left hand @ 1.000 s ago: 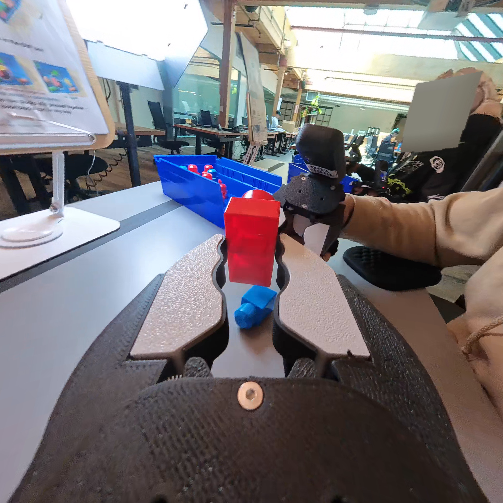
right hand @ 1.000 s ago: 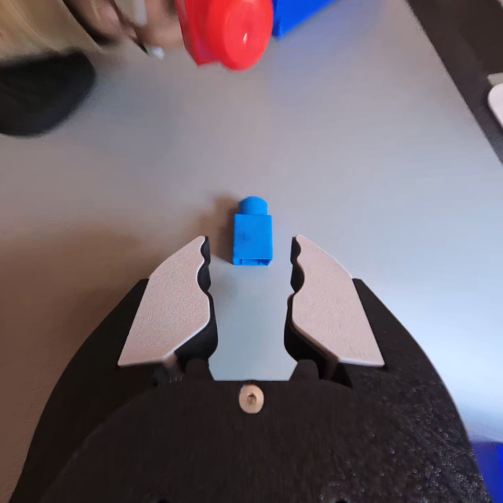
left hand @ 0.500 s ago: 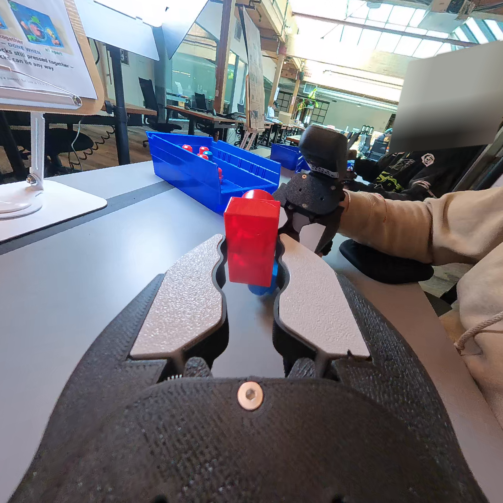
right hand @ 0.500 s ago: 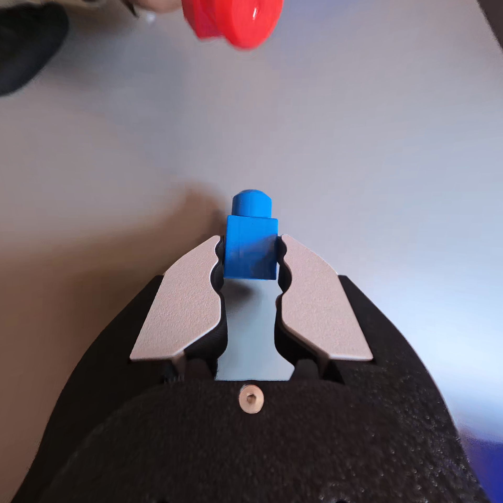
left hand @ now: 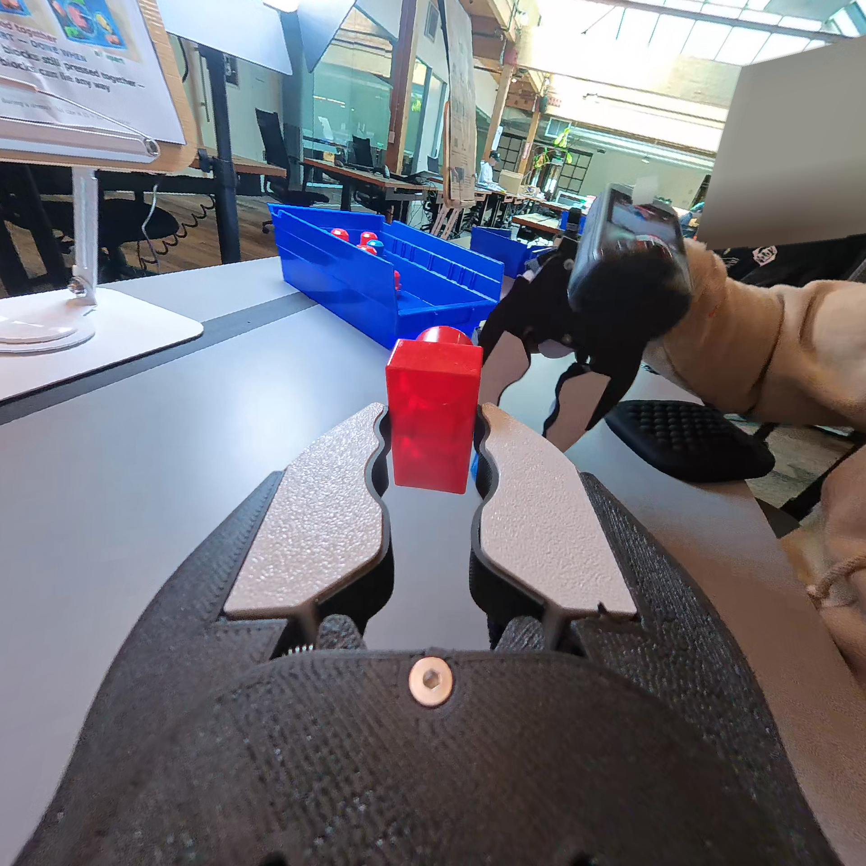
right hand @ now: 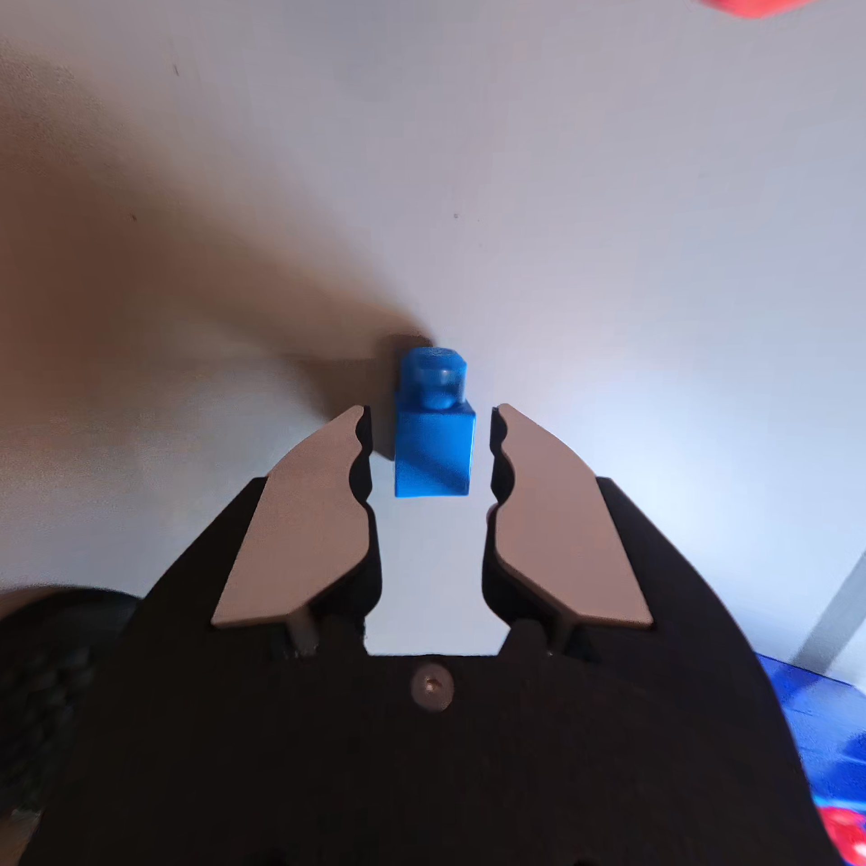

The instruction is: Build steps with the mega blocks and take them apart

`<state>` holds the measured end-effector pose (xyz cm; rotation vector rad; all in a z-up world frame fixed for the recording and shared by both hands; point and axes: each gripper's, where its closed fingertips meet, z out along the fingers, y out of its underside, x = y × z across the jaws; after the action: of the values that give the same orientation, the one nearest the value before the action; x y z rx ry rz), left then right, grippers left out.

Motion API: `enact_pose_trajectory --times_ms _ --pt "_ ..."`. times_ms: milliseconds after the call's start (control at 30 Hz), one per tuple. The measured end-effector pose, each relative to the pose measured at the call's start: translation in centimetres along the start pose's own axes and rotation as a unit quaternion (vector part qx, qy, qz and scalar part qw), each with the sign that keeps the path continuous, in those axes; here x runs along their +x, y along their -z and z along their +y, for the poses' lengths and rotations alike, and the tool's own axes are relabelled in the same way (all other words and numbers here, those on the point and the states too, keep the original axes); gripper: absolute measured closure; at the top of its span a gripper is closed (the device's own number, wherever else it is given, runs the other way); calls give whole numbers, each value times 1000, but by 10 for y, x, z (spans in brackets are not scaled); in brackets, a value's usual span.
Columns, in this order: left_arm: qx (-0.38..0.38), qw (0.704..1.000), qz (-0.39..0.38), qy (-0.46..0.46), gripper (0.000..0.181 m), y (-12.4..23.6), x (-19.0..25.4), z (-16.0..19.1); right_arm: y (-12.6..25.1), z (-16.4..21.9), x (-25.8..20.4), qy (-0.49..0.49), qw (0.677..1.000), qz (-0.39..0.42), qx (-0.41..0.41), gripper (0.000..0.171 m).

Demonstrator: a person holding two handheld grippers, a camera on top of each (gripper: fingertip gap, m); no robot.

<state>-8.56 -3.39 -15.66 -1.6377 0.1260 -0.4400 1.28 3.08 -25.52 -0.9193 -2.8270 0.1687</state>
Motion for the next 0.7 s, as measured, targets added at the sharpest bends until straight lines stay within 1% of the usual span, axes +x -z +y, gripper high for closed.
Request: enact_pose_trajectory --times_ms 100,200,267,300,367,400,433,467,500,533,567,600,633,667,700 --pt "1 999 -32 5 147 5 -15 0 -7 1 -5 64 991 -18 -113 122" --pt "4 998 -66 19 147 13 -34 0 -9 4 0 114 968 -2 -222 123" --pt "8 996 -79 27 147 17 -42 0 -13 7 1 138 951 1 -277 123" --pt "9 996 -82 30 147 18 -44 0 -16 9 1 147 944 -3 -297 125" --pt "12 996 -87 30 147 19 -46 -1 -20 11 -2 153 936 -17 -317 136" --pt "14 996 -88 28 147 20 -46 -3 -18 10 -3 150 940 -22 -307 138" --pt "17 996 -86 28 147 20 -44 -4 -13 5 -3 141 952 -24 -271 138" --pt "24 996 -81 30 147 20 -42 -7 -5 -6 -3 124 970 -28 -207 139" --pt "33 996 -73 34 147 21 -39 -11 6 -20 -4 105 987 -34 -117 139" --pt "42 996 -64 37 147 20 -35 -14 23 -40 0 82 996 -25 1 139" --pt "49 996 -56 39 147 20 -31 -17 47 -57 7 47 991 -12 127 139" --pt "55 997 -45 39 148 19 -26 -19 74 -67 10 14 969 -14 245 139" --pt "62 997 -31 39 148 17 -20 -22 103 -72 16 -20 932 -4 361 139" --pt "70 997 -14 44 147 15 -12 -25 131 -70 25 -62 882 12 467 139" --pt "79 996 4 50 147 12 -3 -28 157 -63 33 -107 823 24 558 139"
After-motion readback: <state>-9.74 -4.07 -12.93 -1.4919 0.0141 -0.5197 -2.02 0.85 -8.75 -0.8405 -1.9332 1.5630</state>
